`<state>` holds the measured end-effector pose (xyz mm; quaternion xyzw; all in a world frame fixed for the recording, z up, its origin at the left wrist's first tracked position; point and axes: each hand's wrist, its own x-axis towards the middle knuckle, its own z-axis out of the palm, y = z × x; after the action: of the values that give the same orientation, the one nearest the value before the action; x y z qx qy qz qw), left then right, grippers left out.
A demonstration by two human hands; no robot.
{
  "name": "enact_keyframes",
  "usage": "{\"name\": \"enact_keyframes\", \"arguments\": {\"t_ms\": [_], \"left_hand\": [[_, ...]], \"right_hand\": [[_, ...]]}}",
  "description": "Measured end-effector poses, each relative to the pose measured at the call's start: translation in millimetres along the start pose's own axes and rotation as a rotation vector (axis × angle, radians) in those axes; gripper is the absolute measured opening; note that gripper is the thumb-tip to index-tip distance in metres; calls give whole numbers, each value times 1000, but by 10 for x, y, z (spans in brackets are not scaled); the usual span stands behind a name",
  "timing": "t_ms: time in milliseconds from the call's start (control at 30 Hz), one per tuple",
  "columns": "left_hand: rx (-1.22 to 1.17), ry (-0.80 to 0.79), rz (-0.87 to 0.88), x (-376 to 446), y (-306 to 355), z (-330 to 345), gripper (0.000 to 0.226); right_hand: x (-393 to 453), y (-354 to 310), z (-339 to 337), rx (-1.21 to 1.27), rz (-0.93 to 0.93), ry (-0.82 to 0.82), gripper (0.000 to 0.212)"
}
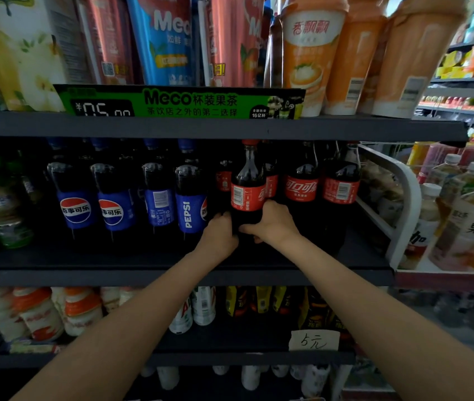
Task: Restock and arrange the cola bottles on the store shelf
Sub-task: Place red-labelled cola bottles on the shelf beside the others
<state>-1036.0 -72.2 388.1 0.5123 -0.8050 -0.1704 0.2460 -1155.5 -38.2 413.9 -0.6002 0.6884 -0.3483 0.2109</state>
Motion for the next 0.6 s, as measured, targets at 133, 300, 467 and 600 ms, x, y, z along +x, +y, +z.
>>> {"name": "enact_keyframes", "arguments": {"t_ms": [133, 300, 467, 600], "left_hand": [[-10, 103, 1, -168, 8, -23, 32], [111, 182, 19, -201, -61, -190, 27], [136, 137, 74, -273, -58, -238, 40], [94, 164, 99, -334, -162, -213, 41]], "right_hand": [[52, -6, 74, -6, -31, 23, 51], [106, -79, 274, 74, -5, 95, 69], [183, -84, 468, 36, -12, 165, 53], [63, -15, 480, 6, -71, 265, 38]]}}
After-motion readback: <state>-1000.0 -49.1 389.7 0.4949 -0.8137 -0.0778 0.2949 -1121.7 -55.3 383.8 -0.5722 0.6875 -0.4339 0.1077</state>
